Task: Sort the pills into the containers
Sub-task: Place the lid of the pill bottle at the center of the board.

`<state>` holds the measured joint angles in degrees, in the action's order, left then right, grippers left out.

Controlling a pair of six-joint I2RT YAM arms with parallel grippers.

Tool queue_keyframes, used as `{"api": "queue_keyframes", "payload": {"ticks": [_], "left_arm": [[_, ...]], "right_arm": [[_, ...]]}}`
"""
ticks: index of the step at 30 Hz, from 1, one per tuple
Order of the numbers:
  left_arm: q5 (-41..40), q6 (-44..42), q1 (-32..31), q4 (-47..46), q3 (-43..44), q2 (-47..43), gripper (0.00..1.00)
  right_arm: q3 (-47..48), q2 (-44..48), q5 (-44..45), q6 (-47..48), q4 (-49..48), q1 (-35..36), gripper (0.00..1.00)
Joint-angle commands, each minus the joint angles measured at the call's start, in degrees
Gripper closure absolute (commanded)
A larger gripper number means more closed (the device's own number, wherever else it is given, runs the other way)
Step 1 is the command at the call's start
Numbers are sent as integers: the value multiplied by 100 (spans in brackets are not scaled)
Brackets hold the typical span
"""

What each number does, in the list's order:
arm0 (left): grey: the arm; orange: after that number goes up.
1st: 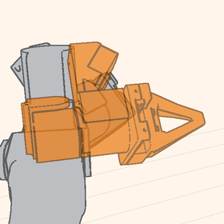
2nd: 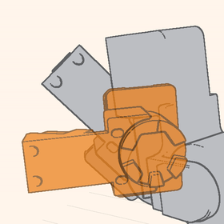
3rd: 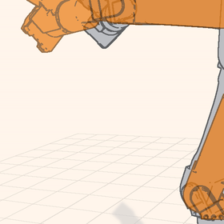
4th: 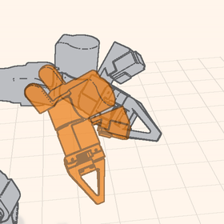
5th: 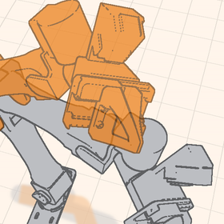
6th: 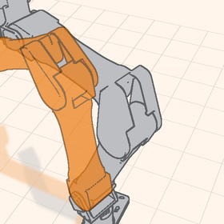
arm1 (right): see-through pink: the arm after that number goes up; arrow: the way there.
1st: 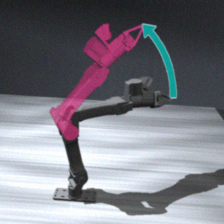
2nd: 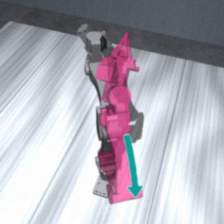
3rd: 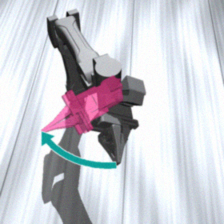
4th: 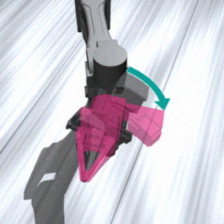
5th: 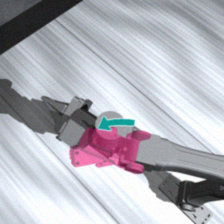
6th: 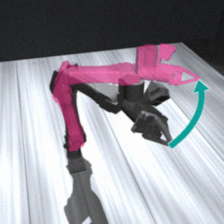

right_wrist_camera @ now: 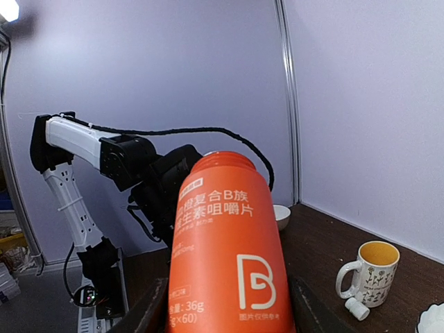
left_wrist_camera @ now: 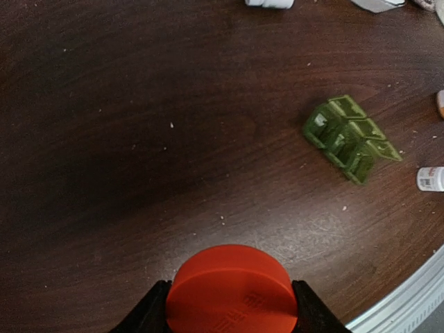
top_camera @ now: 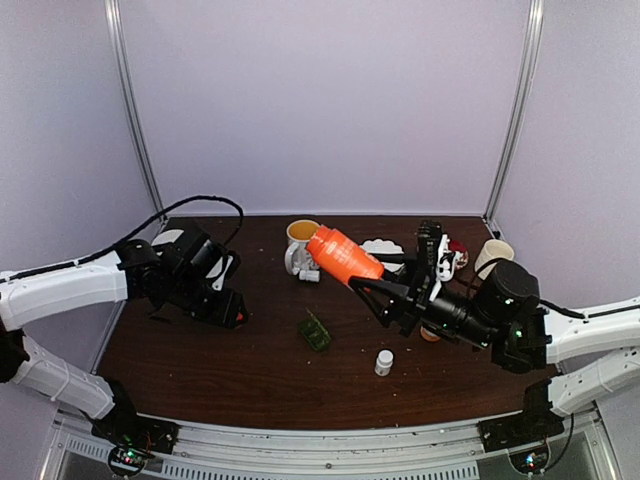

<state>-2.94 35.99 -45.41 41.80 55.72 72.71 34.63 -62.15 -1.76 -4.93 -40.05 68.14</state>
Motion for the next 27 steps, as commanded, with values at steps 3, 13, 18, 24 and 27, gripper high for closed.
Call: {"api": "queue_keyframes", "payload": {"ticks": [3,13,18,24,27], "left_arm": [[-308,-51,-24,-1156,-608,422,100],[-617,151,-275,-1685,-820,1274,99],[-587,162,-284,-1816,-915,1454,91],[-407,110,-284,-1975,-985,1508,64],[-392,-133,-284,-1770,-783,1484,37]], "right_arm": [[-9,91,38,-432,86,-31,100],[-512,-570,-296,-1040,-941,-116,100],[-527,-658,-377,-943,-919,-117,100],[-670,-595,-174,-792,-823,-114,100],[-944,-550,-55,-868,-1230,-125,100]]}}
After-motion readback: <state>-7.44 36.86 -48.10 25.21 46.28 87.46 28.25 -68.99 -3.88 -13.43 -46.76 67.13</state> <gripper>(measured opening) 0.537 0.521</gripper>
